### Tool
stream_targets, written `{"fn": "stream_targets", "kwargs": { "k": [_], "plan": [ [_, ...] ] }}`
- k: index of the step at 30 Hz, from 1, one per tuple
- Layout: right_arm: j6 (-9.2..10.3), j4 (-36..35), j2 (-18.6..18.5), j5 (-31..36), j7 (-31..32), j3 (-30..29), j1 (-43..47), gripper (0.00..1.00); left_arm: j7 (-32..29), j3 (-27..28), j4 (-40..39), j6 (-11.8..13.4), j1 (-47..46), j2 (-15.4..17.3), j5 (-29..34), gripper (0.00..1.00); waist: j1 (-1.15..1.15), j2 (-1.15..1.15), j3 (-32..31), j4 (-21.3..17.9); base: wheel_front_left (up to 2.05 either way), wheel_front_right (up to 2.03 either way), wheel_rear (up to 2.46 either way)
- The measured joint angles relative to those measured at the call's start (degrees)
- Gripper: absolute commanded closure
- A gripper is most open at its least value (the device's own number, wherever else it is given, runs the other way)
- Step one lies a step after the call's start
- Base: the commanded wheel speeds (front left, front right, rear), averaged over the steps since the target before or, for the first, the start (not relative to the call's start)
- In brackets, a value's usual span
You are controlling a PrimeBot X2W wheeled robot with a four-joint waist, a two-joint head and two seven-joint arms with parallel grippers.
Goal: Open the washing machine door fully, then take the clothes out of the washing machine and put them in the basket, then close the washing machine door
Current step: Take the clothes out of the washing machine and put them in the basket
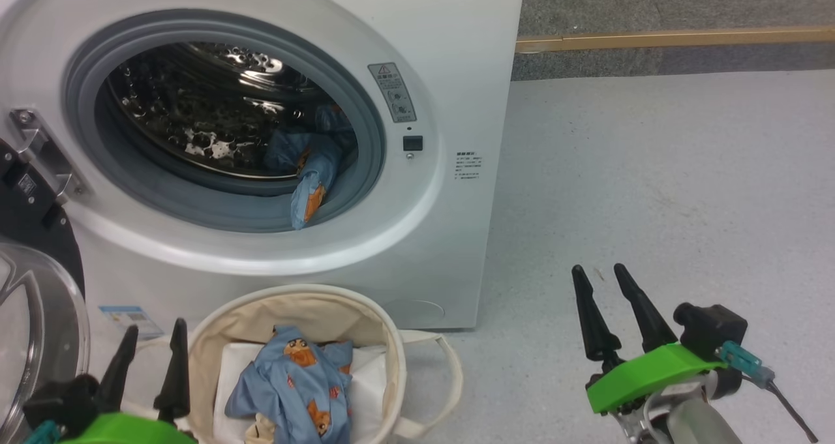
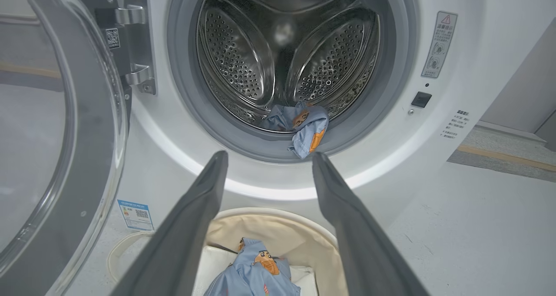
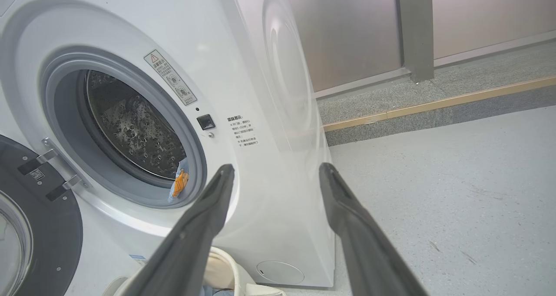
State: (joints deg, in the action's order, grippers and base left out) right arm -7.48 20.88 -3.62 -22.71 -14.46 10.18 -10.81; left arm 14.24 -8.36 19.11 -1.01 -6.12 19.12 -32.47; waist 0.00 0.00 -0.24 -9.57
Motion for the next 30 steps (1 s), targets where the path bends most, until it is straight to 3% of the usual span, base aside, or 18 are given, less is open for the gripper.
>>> {"fn": "stream_targets", "kwargs": {
  "k": [10, 30],
  "plan": [
    [0.00, -0.02, 0.05, 0.00, 0.00, -0.57, 0.00, 0.00, -0.62, 0.05, -4.04, 0.97, 3.92, 0.75, -0.52, 0.00, 0.00, 0.00, -0.40, -0.20, 0.00, 0.00, 0.00],
    [0.00, 0.00, 0.08, 0.01, 0.00, -0.91, 0.00, 0.00, -1.54, -0.08, -3.24, 0.98, 4.40, 1.10, -1.55, 0.00, 0.00, 0.00, -0.25, -0.67, 0.00, 0.00, 0.00]
  ]
}}
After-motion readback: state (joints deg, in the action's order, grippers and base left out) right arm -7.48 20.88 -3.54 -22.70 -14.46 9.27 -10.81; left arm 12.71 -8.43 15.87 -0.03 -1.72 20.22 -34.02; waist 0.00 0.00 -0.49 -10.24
